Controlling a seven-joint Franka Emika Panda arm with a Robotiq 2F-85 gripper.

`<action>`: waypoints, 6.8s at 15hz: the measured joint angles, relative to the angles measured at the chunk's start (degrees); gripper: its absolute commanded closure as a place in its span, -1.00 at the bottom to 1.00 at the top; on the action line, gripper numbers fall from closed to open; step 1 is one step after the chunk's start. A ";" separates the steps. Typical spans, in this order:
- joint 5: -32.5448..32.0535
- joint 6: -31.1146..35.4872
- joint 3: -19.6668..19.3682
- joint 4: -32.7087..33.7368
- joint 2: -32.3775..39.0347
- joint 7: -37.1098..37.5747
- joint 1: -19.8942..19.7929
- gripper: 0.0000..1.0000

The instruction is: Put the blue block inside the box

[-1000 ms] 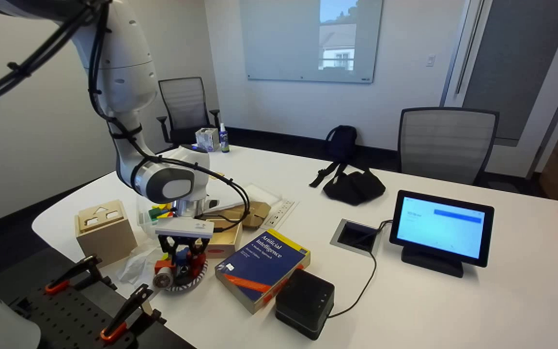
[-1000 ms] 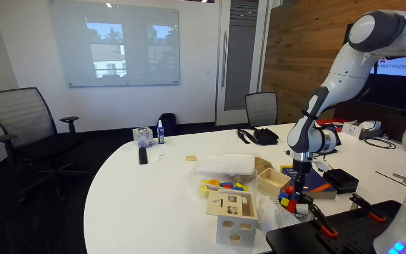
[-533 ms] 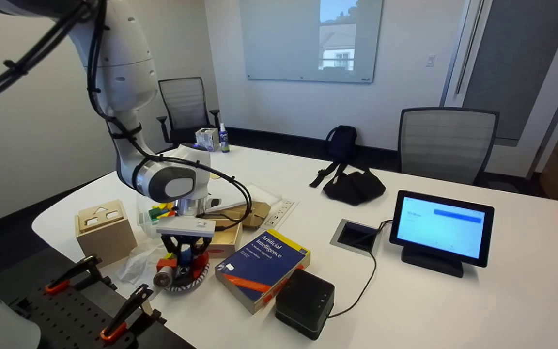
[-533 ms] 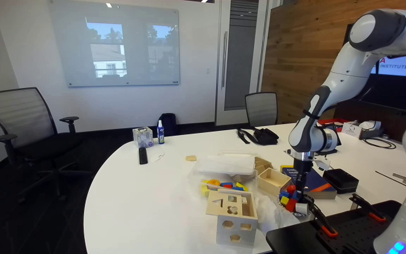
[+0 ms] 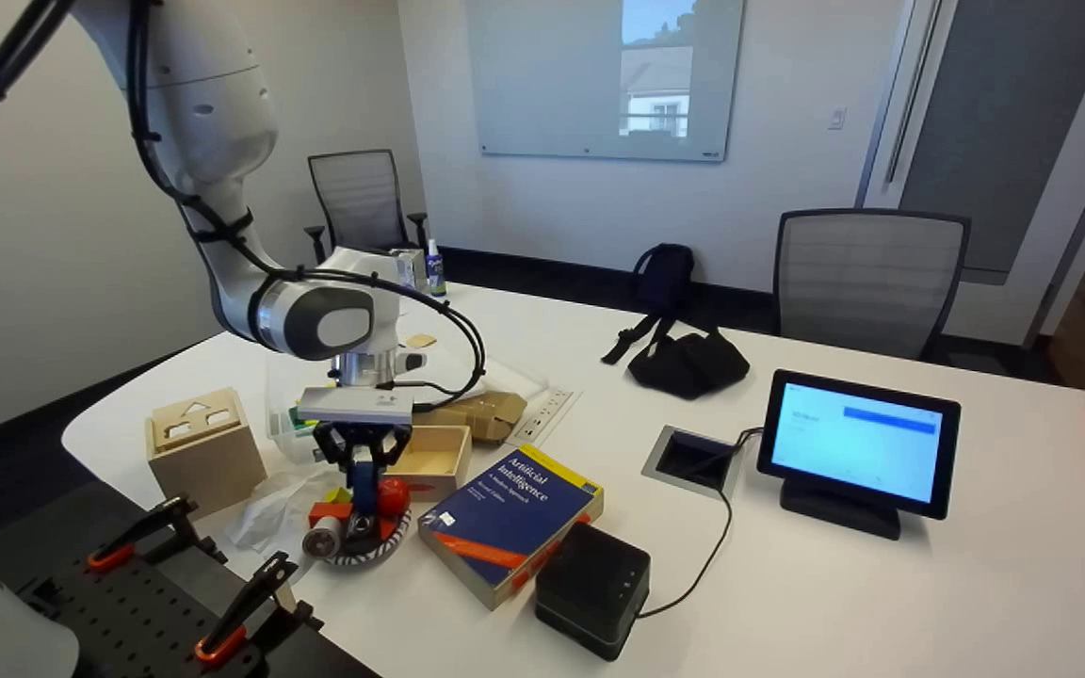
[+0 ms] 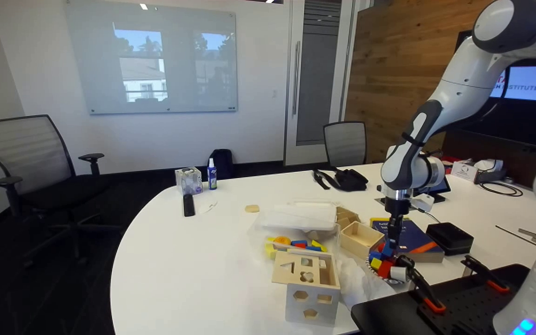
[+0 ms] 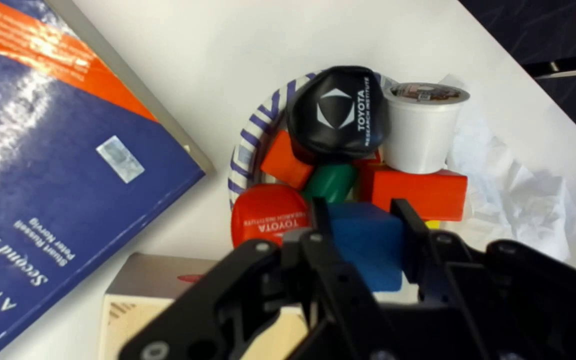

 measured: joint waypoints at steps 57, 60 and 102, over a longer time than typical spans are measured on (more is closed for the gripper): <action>-12.02 -13.70 11.19 13.49 -0.15 27.90 33.37 0.82; -13.11 -13.71 10.71 13.91 0.21 29.33 34.24 0.82; -12.40 -23.65 9.48 13.99 -7.56 30.16 31.59 -1.00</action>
